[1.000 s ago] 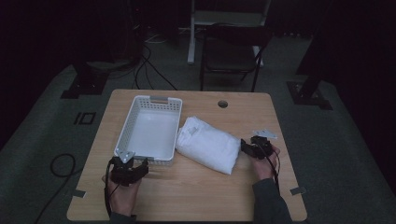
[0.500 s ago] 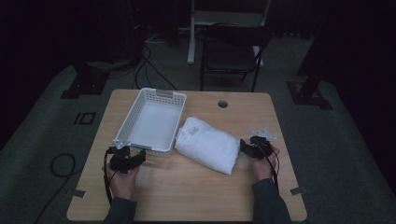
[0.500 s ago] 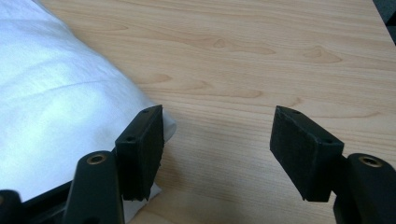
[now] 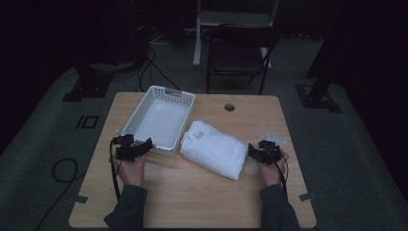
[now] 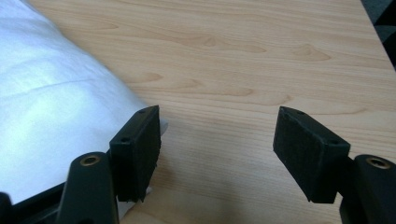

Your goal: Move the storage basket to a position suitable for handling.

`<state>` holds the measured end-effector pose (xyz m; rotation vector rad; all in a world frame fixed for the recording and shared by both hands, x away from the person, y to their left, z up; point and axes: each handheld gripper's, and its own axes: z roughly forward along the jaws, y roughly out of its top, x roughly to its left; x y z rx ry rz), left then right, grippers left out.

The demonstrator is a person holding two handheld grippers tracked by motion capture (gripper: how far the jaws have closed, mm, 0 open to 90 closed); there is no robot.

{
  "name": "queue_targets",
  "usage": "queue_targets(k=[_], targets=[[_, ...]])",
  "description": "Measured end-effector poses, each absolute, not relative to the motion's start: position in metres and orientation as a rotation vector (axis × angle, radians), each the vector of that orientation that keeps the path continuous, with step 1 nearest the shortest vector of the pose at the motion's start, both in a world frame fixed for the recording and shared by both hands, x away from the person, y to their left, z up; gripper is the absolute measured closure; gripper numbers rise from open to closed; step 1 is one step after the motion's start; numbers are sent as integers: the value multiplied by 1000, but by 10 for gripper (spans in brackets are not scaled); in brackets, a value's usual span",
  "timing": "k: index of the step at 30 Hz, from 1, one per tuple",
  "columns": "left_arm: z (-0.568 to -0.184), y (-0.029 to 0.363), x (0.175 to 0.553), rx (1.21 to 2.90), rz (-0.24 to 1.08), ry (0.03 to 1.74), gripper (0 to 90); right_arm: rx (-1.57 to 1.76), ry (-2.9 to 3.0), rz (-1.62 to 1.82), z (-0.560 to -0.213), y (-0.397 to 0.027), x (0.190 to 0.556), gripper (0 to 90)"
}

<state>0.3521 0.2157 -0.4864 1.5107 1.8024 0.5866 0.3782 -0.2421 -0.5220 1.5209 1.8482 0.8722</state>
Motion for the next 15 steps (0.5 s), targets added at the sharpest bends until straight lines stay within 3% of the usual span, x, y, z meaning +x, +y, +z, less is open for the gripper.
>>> queue_targets(k=[7,15], targets=[[-489,200,363,1542,671,1818,161,1517,1854,861,-524,-240,379,316],[-489,196,383,1591,727,1820,215,1519,1851,862,-523,-241,379,317]])
